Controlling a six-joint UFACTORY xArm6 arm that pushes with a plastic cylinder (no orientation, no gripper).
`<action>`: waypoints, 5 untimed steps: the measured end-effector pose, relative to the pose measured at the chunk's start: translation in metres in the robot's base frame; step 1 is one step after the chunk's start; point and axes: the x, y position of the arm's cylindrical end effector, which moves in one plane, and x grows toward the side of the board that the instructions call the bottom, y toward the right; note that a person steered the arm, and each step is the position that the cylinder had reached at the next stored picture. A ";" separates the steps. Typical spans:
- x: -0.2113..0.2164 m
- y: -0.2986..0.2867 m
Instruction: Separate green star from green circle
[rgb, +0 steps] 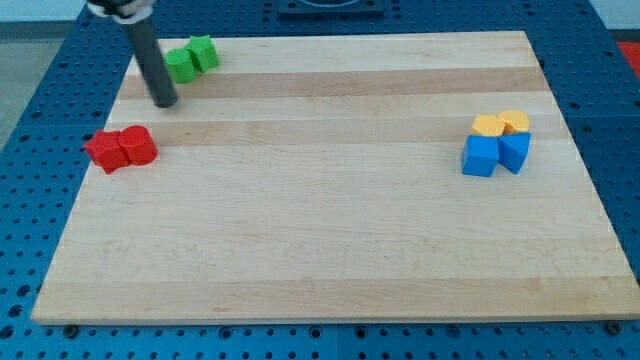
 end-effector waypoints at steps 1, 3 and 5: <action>-0.030 -0.017; -0.126 0.036; -0.117 0.099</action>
